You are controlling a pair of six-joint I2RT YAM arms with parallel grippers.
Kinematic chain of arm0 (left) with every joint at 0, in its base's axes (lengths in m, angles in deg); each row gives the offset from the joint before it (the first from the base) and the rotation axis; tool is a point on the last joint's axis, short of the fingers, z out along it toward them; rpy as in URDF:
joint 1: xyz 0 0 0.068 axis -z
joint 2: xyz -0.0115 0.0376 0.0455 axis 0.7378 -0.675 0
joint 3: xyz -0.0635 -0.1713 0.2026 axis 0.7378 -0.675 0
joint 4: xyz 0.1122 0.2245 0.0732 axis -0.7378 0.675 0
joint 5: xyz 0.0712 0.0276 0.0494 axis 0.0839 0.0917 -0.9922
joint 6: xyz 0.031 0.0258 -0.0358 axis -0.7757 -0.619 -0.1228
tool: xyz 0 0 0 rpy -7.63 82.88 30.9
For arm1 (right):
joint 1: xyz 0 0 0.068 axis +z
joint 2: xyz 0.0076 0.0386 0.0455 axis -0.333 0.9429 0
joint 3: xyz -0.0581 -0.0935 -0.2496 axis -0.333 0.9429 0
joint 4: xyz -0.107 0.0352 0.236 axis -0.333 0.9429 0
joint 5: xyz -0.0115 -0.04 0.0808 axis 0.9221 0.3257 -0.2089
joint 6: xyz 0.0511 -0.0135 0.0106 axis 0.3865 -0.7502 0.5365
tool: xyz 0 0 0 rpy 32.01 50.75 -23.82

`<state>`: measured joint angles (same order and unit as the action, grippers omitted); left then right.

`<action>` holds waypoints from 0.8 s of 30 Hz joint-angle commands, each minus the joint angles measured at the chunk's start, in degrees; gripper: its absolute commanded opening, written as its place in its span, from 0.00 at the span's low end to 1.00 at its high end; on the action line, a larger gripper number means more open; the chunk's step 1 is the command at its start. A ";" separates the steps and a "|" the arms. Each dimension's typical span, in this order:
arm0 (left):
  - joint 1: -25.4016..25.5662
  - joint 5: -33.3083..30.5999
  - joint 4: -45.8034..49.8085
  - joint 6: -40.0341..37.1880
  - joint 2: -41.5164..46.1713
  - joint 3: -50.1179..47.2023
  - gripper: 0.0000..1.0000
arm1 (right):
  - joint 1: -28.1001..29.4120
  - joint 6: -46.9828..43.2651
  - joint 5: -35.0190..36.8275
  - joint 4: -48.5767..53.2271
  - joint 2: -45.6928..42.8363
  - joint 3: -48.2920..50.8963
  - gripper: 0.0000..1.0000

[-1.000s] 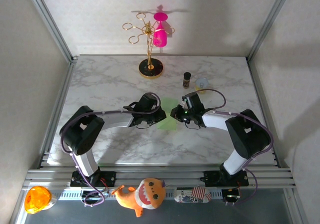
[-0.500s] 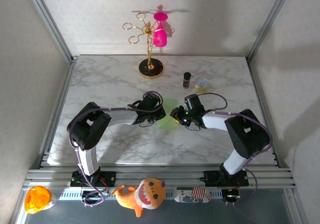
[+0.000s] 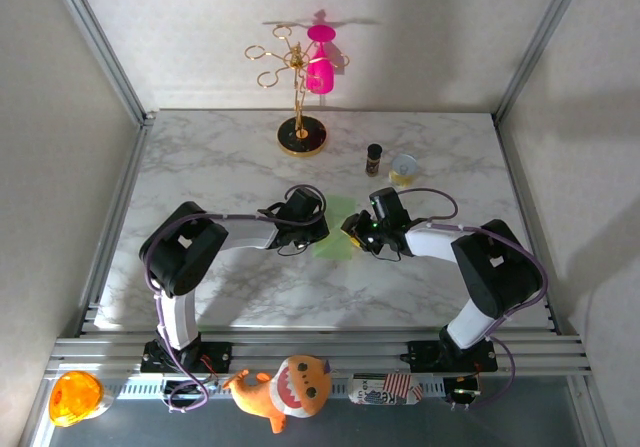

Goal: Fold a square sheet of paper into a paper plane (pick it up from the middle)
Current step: Pick up the paper from the center of the table.

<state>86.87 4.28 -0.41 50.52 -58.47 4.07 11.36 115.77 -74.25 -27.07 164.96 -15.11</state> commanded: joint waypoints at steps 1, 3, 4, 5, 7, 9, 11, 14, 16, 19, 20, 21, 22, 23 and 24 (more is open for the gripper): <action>0.04 -1.85 1.55 0.95 -1.61 -1.40 0.00 | 0.59 0.90 1.76 1.85 0.52 -1.80 0.38; 0.04 -1.66 1.51 1.17 -1.71 -1.62 0.00 | 0.65 0.90 1.59 1.64 1.21 -2.19 0.37; 0.04 -1.59 1.38 1.22 -1.69 -1.66 0.00 | 0.70 0.81 1.60 1.34 1.46 -2.36 0.37; 0.04 -1.42 1.21 1.34 -1.69 -1.75 0.00 | 0.85 0.72 1.43 0.97 1.72 -2.53 0.37; 0.07 -1.26 1.20 1.39 -1.79 -1.84 0.00 | 1.01 1.03 0.79 -0.12 2.12 -2.56 0.37; 0.05 -1.22 1.13 1.48 -1.70 -1.93 0.00 | 1.27 1.32 0.55 -0.54 2.76 -2.72 0.37; 0.06 -1.13 0.99 1.48 -1.64 -2.09 0.00 | 1.45 1.34 0.55 -0.62 3.35 -2.97 0.36; 0.04 -1.00 0.95 1.57 -1.53 -2.19 0.00 | 1.54 1.25 0.32 -0.89 4.16 -3.32 0.37; 0.05 -0.83 0.85 1.65 -1.51 -2.28 0.00 | 1.54 0.78 -0.54 -1.90 4.69 -3.44 0.36; 0.13 -0.60 0.67 1.83 -1.45 -2.54 0.00 | 1.62 0.16 -2.43 -3.61 5.35 -3.69 0.33; 0.13 -0.45 0.53 1.94 -1.27 -2.71 0.00 | 1.72 -0.11 -2.50 -3.66 5.53 -3.86 0.33; 0.13 -0.14 0.22 2.15 -1.08 -2.89 0.00 | 1.79 -0.23 -2.50 -3.70 5.57 -3.81 0.33; 0.13 0.20 -0.15 2.47 -0.85 -3.15 0.00 | 1.72 -0.27 -2.49 -3.70 5.71 -3.79 0.32; 0.13 0.49 -0.50 2.74 -0.59 -3.45 0.00 | 1.71 -0.33 -2.61 -3.86 5.83 -3.74 0.32; 0.10 0.81 -0.87 3.02 -0.41 -3.63 0.00 | 1.71 -0.42 -2.76 -4.11 6.04 -3.79 0.32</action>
<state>86.83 4.61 -3.41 52.31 -58.38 2.51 12.54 116.14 -75.99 -29.98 170.14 -17.53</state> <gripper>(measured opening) 0.046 0.323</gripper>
